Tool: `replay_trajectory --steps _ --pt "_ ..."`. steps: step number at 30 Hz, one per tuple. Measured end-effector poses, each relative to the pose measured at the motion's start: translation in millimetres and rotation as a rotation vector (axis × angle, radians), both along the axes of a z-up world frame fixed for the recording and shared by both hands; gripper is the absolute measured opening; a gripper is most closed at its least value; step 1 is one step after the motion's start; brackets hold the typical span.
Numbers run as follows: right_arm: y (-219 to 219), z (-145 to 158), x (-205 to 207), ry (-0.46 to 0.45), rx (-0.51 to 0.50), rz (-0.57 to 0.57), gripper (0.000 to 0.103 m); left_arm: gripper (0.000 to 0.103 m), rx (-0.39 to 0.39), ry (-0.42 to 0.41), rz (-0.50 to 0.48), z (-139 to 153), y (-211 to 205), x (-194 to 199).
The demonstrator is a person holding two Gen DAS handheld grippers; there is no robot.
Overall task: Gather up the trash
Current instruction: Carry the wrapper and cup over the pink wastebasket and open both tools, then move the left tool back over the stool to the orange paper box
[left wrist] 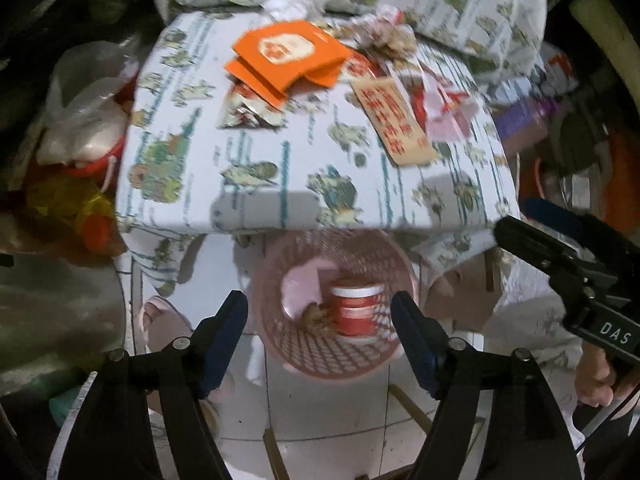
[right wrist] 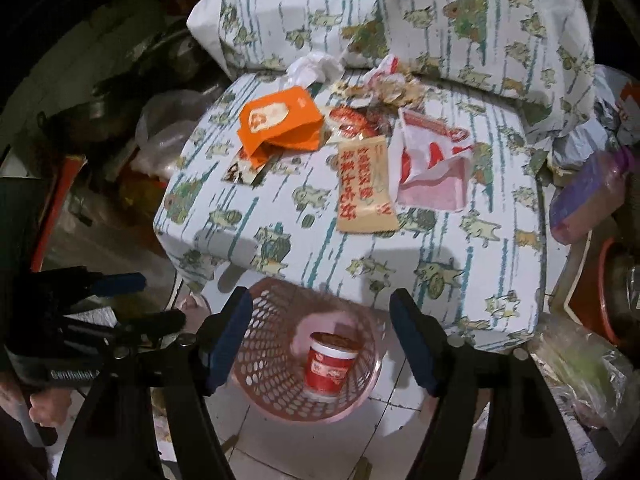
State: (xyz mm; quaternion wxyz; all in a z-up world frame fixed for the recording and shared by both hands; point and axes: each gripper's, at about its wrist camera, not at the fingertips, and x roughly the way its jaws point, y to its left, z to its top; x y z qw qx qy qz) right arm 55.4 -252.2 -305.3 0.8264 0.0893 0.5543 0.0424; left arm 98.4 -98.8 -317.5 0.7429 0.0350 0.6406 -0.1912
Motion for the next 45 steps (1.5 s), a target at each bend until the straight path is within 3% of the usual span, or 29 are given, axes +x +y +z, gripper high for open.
replay_trajectory --steps 5,19,24,27,32,36,41,45 --pt "-6.4 11.6 -0.7 -0.054 -0.041 -0.022 0.070 0.076 -0.006 -0.043 0.045 12.4 9.0 7.5" --pt "-6.2 29.5 3.1 -0.140 -0.024 -0.038 0.070 0.076 -0.020 -0.151 0.144 44.9 26.2 30.1" --pt "-4.6 40.9 21.5 -0.167 -0.062 -0.039 0.070 0.076 0.003 -0.236 0.152 67.8 26.9 54.5" --pt "-10.4 53.7 37.9 -0.178 -0.050 -0.057 0.070 0.076 -0.029 -0.261 0.154 80.8 33.7 71.6" --pt "-17.3 85.2 65.8 -0.296 -0.079 -0.069 0.070 0.078 0.009 -0.388 0.205 105.7 49.2 102.9" --pt "-27.3 84.5 87.2 -0.349 -0.071 -0.091 0.070 0.078 -0.050 -0.358 0.244 104.2 58.5 125.2" --pt "-33.1 67.8 117.7 -0.300 -0.089 -0.049 0.070 0.078 0.019 -0.368 0.188 92.2 47.2 136.2" --pt "-31.9 63.5 146.3 -0.324 -0.176 0.035 0.070 0.078 0.006 -0.321 0.181 72.6 46.5 148.0"
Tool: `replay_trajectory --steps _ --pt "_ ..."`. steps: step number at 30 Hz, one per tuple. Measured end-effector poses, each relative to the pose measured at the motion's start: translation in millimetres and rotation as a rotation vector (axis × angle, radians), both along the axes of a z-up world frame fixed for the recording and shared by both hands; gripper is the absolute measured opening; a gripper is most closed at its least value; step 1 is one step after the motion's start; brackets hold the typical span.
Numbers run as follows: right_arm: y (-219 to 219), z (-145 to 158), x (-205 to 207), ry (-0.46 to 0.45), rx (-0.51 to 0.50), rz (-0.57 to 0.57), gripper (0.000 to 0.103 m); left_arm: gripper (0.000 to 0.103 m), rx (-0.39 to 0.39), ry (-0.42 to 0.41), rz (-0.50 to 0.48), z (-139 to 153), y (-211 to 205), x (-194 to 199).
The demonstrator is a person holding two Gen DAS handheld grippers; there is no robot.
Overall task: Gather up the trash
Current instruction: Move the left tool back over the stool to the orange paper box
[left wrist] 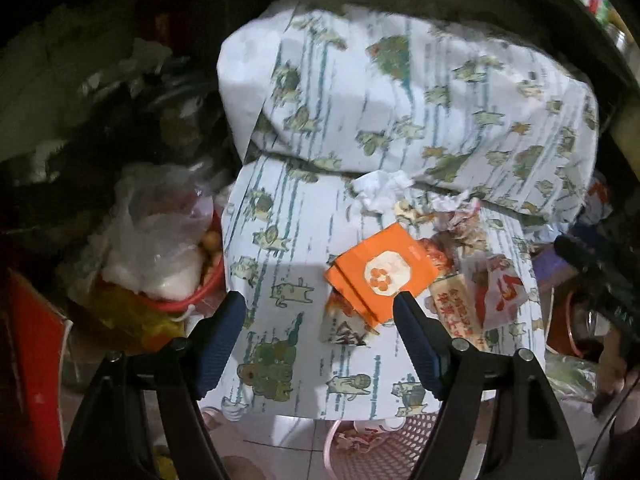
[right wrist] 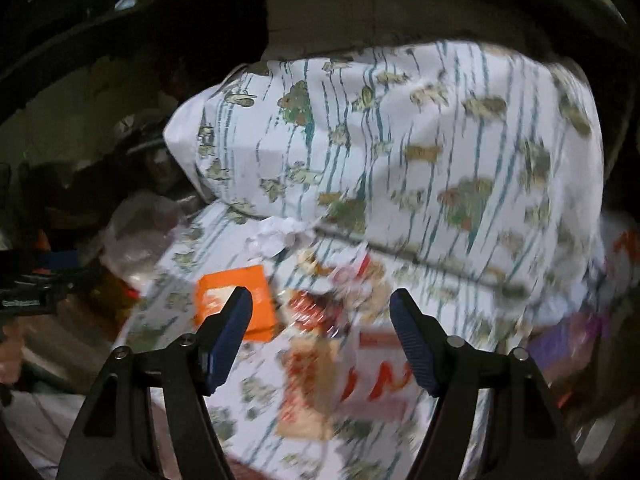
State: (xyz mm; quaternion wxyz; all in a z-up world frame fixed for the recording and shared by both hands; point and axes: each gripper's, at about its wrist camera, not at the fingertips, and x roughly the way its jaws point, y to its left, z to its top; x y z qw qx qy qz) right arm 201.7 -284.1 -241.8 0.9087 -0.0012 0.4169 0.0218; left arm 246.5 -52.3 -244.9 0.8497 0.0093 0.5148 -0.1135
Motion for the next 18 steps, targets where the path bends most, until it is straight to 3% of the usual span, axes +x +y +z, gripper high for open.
replay_trajectory --steps 3,7,13,18 --pt "-8.7 -11.0 13.3 0.051 0.024 -0.025 0.070 0.078 0.025 0.054 0.039 -17.8 5.3 16.7" --pt "-19.1 -19.2 24.7 0.105 0.098 -0.059 0.070 0.078 0.039 0.068 0.049 -25.2 2.4 34.5" --pt "-22.4 -37.1 34.1 0.173 0.084 -0.097 0.070 0.078 0.056 0.079 0.037 -37.7 -11.3 50.7" --pt "-21.0 -36.9 29.9 0.190 0.048 -0.081 0.071 0.078 0.134 0.163 0.010 -66.4 -24.7 52.3"
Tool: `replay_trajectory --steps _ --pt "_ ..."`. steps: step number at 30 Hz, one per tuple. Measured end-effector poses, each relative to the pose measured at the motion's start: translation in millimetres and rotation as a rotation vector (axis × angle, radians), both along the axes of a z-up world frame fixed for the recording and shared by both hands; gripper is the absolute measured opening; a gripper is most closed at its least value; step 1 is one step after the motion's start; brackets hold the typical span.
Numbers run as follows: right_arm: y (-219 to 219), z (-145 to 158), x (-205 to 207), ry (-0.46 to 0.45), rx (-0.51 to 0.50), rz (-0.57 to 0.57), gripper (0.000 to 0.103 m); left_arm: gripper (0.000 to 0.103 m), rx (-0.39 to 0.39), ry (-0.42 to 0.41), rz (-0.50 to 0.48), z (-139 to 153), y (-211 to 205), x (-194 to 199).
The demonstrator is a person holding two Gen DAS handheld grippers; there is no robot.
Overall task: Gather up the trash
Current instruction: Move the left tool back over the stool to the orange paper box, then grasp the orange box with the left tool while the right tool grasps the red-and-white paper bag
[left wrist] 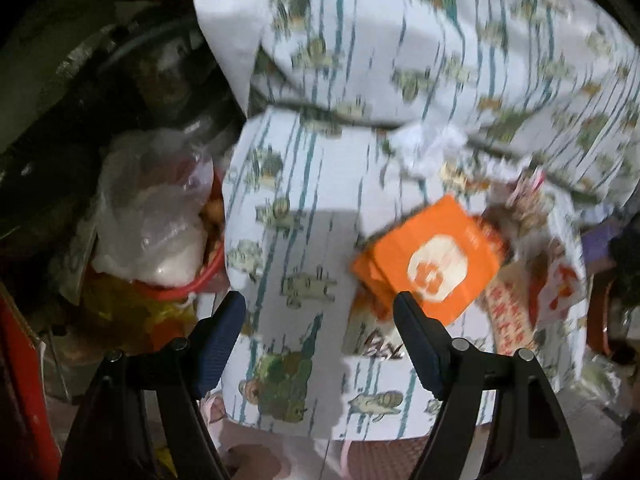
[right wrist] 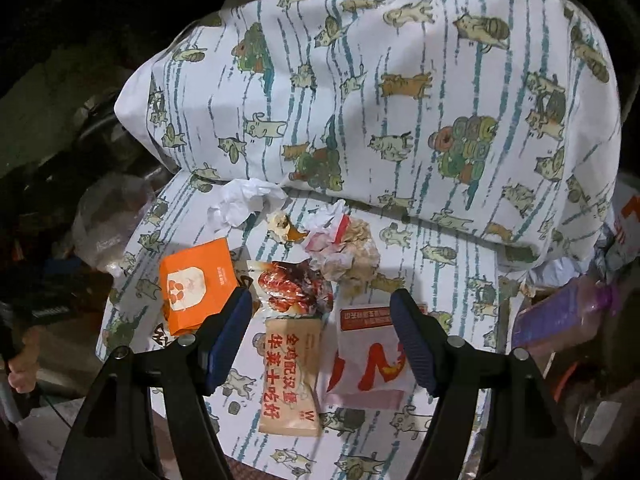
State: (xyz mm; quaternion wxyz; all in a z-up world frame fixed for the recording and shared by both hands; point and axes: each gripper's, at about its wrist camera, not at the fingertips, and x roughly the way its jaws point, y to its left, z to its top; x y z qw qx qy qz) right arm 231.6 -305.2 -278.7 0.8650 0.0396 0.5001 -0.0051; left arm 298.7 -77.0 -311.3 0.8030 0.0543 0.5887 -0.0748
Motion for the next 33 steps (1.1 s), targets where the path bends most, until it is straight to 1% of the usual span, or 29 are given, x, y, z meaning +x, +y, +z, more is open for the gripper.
replay_trajectory --steps 3,5,7,10,12,16,17,19,21,23,25,27,28,30,32,33 --pt "-5.5 -2.5 -1.1 0.019 0.020 -0.006 0.072 0.078 -0.019 0.030 -0.016 -8.3 -6.7 -1.7" --pt "-13.1 -8.3 0.7 0.043 0.034 -0.027 0.072 0.078 -0.020 0.027 -0.037 -9.1 -14.6 -2.2" --pt "-24.9 -14.6 1.9 0.072 0.073 -0.074 0.072 0.078 -0.020 0.020 -0.051 -9.2 -22.2 -0.8" --pt "-42.2 -21.9 1.3 0.103 0.138 -0.135 0.072 0.078 -0.070 0.039 -0.061 -12.4 -35.9 6.9" --pt "-49.1 -23.0 1.9 0.106 0.136 -0.151 0.072 0.079 -0.081 0.072 -0.080 -19.5 -49.3 12.4" --pt "-59.1 -24.6 4.0 0.112 0.106 -0.161 0.072 0.080 -0.038 0.122 -0.146 -42.2 -83.8 15.1" --pt "-61.5 -26.0 4.7 0.118 0.105 -0.162 0.072 0.080 -0.043 0.135 -0.138 -47.2 -87.7 16.6" --pt "-65.5 -29.2 6.2 0.132 0.121 -0.169 0.072 0.080 -0.079 0.157 -0.090 -54.4 -90.6 21.4" --pt "-67.4 -32.2 6.3 0.147 0.150 -0.171 0.072 0.080 -0.105 0.153 -0.015 -57.8 -87.4 25.7" --pt "-70.0 -36.1 3.2 0.175 0.185 -0.202 0.072 0.080 -0.146 0.150 0.072 -59.8 -81.8 30.0" --pt "-73.2 -37.9 -1.0 0.188 0.241 -0.230 0.072 0.080 -0.194 0.164 0.140 -63.9 -76.1 33.9" --pt "-73.5 -36.8 -1.1 0.193 0.286 -0.221 0.072 0.080 -0.240 0.181 0.204 -68.1 -72.4 37.9" --pt "-72.8 -35.1 -0.2 0.189 0.282 -0.217 0.072 0.080 -0.246 0.177 0.216 -68.2 -72.4 38.9" --pt "-70.6 -31.3 2.2 0.172 0.234 -0.214 0.072 0.083 -0.220 0.158 0.204 -68.6 -79.8 40.4" --pt "-68.9 -29.6 4.8 0.162 0.184 -0.212 0.072 0.086 -0.189 0.167 0.195 -73.9 -86.9 42.2" --pt "-68.9 -30.1 6.2 0.163 0.176 -0.211 0.072 0.086 -0.195 0.176 0.214 -77.1 -86.5 42.7"
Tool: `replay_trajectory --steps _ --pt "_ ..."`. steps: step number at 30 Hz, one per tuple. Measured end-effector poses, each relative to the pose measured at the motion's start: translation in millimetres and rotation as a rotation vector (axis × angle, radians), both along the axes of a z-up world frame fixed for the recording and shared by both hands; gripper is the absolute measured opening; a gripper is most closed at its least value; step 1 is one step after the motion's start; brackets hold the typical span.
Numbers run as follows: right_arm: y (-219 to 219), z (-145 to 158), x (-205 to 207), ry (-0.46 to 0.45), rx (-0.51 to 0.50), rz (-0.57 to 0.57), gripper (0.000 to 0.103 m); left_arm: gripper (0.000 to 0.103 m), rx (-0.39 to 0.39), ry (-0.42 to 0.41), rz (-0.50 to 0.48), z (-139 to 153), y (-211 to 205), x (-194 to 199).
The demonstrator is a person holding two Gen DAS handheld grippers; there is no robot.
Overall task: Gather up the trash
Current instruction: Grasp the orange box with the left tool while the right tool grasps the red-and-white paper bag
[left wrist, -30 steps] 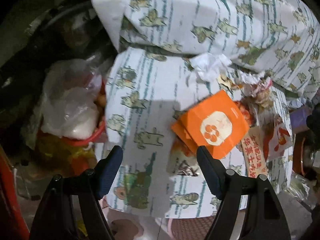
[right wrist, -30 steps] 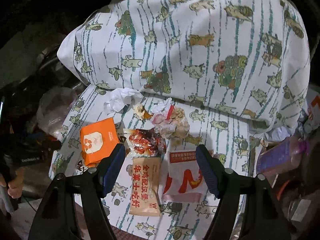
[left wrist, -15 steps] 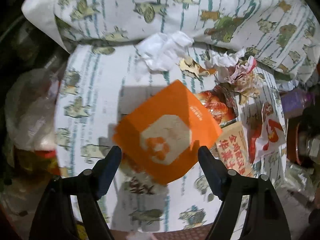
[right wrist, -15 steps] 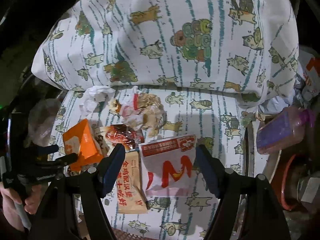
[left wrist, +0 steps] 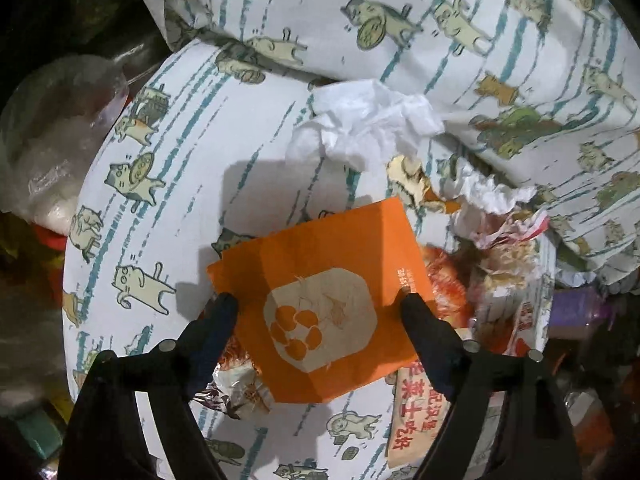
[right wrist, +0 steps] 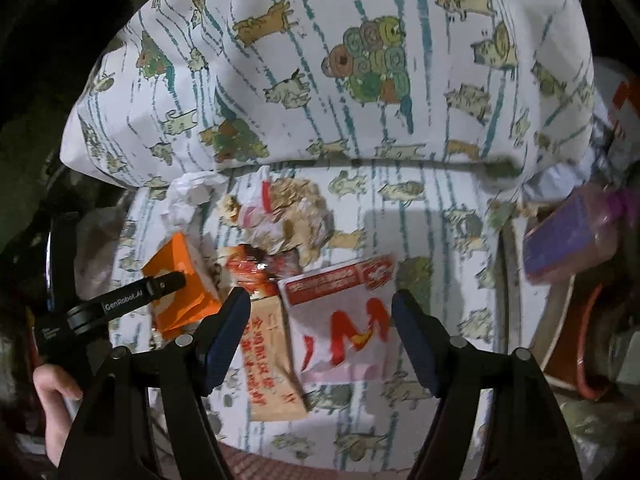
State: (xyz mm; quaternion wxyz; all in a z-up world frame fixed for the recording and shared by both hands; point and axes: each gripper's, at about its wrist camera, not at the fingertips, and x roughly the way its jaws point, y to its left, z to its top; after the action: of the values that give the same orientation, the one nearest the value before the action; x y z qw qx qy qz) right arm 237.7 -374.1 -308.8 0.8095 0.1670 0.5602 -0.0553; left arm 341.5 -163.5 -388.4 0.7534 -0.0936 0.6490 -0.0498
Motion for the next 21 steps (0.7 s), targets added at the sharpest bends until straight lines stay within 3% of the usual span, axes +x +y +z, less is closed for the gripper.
replay_trajectory --steps 6,10,12,13,15,21 --pt "-4.9 -6.8 3.6 0.018 0.022 0.002 0.072 0.086 -0.116 0.082 0.139 -12.1 27.4 -1.1" --pt "-2.3 -7.4 2.8 0.022 -0.002 0.020 0.072 0.084 -0.176 0.099 0.119 -18.9 31.5 -0.3" --pt "-1.6 -6.5 2.0 0.023 -0.003 0.025 0.072 0.052 -0.215 0.089 0.095 -15.5 31.2 -0.7" --pt "-2.0 -5.5 1.7 0.021 -0.004 0.025 0.072 0.048 -0.225 0.084 0.081 -12.1 30.0 -0.8" --pt "-2.6 -2.2 1.5 0.011 -0.003 0.020 0.072 0.029 -0.227 0.049 0.054 0.1 26.0 -0.4" --pt "-5.2 2.2 3.4 -0.005 -0.002 -0.002 0.072 0.024 -0.174 -0.095 -0.025 41.6 22.4 -7.8"
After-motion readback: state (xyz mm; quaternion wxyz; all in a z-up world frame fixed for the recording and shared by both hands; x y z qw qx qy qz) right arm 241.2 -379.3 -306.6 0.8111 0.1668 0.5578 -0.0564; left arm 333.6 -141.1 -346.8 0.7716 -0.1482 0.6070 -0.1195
